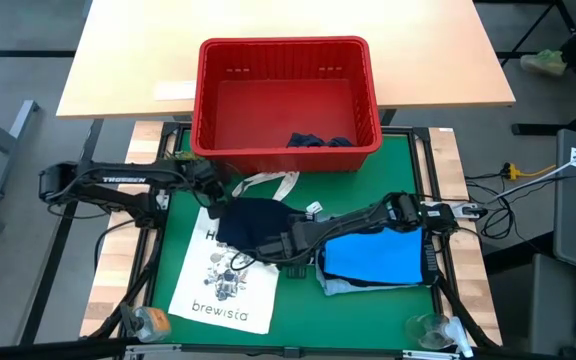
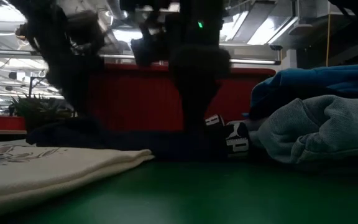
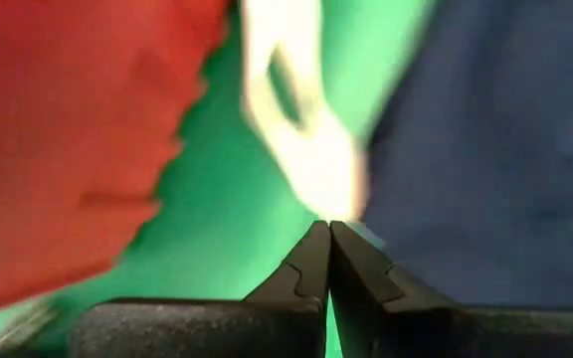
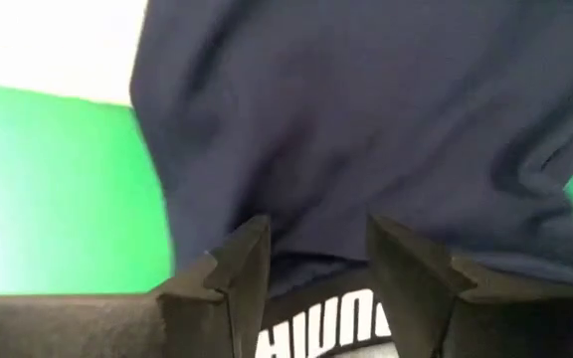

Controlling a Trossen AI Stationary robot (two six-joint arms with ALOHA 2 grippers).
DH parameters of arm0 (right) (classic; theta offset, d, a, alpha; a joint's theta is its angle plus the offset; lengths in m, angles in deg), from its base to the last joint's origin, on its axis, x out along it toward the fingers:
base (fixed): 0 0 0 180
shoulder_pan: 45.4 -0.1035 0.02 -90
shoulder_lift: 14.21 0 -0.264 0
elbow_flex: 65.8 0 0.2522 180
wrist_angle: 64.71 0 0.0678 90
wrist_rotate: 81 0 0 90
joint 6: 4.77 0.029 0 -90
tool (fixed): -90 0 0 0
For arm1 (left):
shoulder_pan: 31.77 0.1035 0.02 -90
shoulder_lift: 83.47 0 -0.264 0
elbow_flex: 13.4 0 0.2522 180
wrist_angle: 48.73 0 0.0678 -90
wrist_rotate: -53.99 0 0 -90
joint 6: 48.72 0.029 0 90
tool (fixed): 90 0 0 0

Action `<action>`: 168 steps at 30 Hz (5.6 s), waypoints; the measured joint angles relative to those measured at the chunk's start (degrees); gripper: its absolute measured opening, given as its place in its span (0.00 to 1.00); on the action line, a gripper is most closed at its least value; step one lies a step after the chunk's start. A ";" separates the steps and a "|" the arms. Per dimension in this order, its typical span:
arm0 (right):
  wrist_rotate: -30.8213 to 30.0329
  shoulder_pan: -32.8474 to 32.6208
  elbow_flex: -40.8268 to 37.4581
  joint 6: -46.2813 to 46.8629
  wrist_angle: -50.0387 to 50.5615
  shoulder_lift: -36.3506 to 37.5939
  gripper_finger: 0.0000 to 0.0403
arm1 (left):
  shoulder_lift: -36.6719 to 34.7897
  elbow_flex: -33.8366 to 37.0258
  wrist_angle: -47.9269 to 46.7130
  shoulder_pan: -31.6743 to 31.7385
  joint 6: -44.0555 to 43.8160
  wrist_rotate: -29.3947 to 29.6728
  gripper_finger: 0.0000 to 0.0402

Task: Fold Laundry from Bin
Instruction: Fold the dark blue boxer, then stack the dark blue boxer on top of the blue short

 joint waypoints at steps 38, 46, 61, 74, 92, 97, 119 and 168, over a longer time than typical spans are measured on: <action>0.39 -4.39 -8.37 4.11 -1.49 0.39 0.42 | 0.37 13.55 11.51 -26.85 -18.19 -8.61 0.00; 4.79 -4.44 -6.46 3.88 -2.19 0.10 0.42 | 0.25 13.60 10.55 -26.81 -18.75 -11.11 0.00; 2.59 -4.44 5.14 -5.29 7.62 -0.15 0.42 | 0.15 7.98 -3.69 -26.85 -19.98 -13.56 0.00; 2.60 -4.44 10.71 -9.69 17.18 -0.07 0.42 | 0.11 6.50 -3.40 -26.85 -19.96 -16.58 0.00; 10.17 -4.48 8.08 -14.10 5.02 -0.07 0.42 | 0.07 6.40 -3.21 -26.85 -19.42 -14.89 0.03; 10.17 -4.44 4.16 -12.71 4.43 -0.07 0.42 | 0.04 6.39 -3.18 -26.85 -18.99 -14.98 0.19; 9.91 -4.28 -6.54 -9.11 -3.99 0.28 0.42 | 0.02 6.34 -1.90 -26.81 -20.68 -21.01 0.54; 9.58 -4.42 0.54 -4.85 2.02 -0.07 0.42 | 0.02 6.34 -1.02 -26.81 -21.44 -20.88 0.50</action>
